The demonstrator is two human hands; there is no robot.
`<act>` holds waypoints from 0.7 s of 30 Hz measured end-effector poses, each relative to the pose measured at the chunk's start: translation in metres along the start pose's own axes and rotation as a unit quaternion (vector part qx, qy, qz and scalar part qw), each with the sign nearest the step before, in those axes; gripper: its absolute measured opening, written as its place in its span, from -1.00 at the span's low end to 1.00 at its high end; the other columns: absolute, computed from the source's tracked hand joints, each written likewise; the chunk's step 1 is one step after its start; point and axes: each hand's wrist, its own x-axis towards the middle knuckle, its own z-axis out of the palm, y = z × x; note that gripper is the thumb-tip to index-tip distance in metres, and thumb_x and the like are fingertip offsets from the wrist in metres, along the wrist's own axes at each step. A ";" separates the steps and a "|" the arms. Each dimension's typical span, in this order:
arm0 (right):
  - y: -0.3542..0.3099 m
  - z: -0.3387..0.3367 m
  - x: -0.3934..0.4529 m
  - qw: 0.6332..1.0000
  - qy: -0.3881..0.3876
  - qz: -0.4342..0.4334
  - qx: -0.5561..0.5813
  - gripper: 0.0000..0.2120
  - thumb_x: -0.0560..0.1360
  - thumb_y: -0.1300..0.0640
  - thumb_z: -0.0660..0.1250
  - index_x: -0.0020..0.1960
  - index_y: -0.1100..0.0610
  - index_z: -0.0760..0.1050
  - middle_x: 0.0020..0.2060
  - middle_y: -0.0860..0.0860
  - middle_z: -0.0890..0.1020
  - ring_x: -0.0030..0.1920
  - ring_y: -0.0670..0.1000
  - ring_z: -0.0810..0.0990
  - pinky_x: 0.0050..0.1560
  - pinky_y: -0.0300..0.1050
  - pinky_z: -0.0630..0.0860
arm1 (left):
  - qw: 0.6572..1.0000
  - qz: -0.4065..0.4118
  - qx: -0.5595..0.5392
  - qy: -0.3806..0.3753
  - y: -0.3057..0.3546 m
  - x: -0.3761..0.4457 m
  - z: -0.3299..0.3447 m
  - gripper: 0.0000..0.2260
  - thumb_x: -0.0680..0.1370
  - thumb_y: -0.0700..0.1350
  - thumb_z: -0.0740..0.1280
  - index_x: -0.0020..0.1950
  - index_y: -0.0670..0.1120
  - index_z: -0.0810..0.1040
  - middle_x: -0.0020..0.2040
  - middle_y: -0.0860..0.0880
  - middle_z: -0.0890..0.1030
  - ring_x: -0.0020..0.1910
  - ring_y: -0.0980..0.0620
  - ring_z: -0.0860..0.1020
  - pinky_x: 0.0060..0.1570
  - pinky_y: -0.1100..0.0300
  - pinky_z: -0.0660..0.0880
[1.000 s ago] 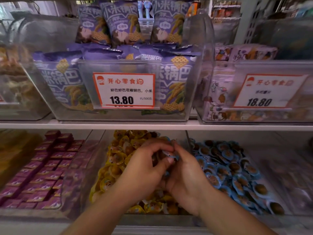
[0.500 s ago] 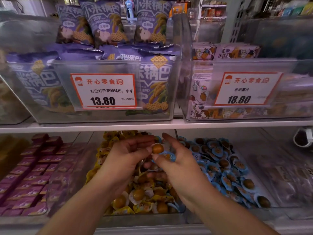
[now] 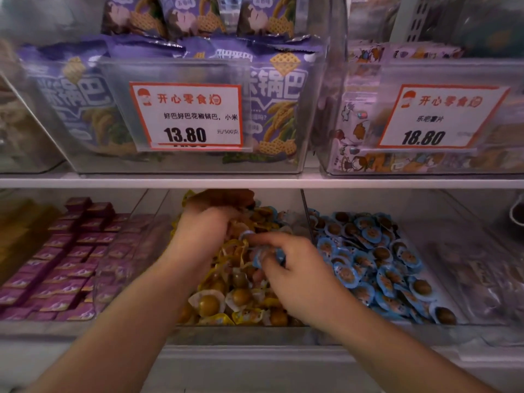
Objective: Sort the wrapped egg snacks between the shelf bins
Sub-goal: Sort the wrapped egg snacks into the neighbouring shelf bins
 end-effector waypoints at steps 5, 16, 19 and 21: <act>0.002 -0.011 0.006 0.995 0.032 -0.056 -0.075 -0.72 0.62 0.16 0.18 0.15 -0.08 0.61 -0.31 -0.09 0.65 -0.55 -0.26 0.45 -0.56 -0.45 0.25 | 0.835 0.099 0.459 -0.287 0.001 -0.003 -0.037 -0.84 0.38 0.13 0.43 -0.07 0.22 0.63 -0.10 0.21 0.64 -0.11 0.21 0.60 -0.08 0.23 0.54; 0.002 -0.005 0.013 0.998 -0.047 0.000 0.040 -0.64 0.48 -0.21 0.37 0.18 -0.06 0.63 0.01 -0.18 0.70 -0.01 -0.26 0.65 -0.08 -0.38 0.53 | 0.936 0.206 0.247 -0.142 -0.012 -0.019 -0.045 -0.96 0.44 -0.11 0.53 -0.15 0.03 0.73 -0.17 0.14 0.71 -0.14 0.21 0.66 -0.12 0.40 0.51; 0.000 -0.013 0.006 0.992 0.034 -0.038 0.114 -0.84 0.48 -0.06 0.41 0.02 -0.04 0.66 -0.25 -0.07 0.73 -0.25 -0.12 0.70 -0.29 -0.30 0.56 | 0.984 0.111 0.069 -0.120 -0.010 -0.018 -0.026 -0.78 0.51 0.09 0.37 -0.08 0.00 0.74 -0.13 -0.01 0.74 -0.10 0.06 0.70 -0.11 0.29 0.58; 0.002 -0.029 0.002 0.989 0.082 -0.077 0.098 -0.83 0.48 -0.13 0.37 -0.03 -0.09 0.65 -0.35 -0.03 0.71 -0.35 -0.05 0.68 -0.39 -0.25 0.55 | 0.990 0.083 0.048 -0.100 -0.012 -0.010 -0.016 -0.75 0.53 0.14 0.29 -0.11 0.11 0.74 -0.13 0.04 0.74 -0.11 0.11 0.70 -0.15 0.37 0.55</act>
